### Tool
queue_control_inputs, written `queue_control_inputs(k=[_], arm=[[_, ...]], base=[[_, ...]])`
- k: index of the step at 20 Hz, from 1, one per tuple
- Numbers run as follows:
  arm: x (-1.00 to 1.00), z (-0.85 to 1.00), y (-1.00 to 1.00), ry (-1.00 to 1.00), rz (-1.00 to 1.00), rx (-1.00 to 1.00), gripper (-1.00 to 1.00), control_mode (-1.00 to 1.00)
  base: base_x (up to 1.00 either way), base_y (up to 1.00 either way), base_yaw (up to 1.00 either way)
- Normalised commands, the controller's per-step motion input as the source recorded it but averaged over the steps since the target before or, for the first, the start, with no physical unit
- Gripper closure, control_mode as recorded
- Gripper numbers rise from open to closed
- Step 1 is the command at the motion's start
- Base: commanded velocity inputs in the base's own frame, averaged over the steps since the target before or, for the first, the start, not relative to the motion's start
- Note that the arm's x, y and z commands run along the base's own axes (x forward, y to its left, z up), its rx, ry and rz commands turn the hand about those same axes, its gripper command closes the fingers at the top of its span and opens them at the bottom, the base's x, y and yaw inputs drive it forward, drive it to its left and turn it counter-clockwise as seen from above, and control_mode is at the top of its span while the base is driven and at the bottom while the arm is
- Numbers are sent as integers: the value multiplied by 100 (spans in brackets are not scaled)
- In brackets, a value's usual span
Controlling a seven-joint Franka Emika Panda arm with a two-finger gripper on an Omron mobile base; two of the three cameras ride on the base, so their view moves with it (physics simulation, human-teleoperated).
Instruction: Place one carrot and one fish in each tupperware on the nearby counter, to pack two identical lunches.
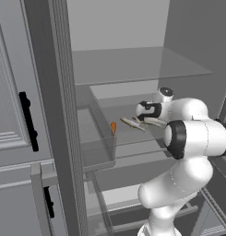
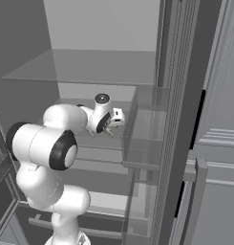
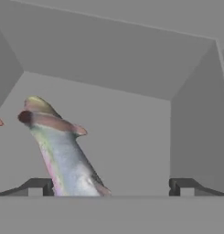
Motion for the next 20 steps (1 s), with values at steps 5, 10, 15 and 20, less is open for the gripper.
queue_control_inputs(k=[5, 10, 15, 20], arm=[[-30, -35, 14, 0, 7, -4, -100, -100], [-40, -26, 3, 0, 3, 0, -100, -100], [-6, -32, 7, 0, 3, -1, 100, -100], [4, -4, 4, 5, 5, -1, 100, -100]], base=[[0, 0, 0], [0, 0, 0], [0, 0, 0], [0, 0, 0]])
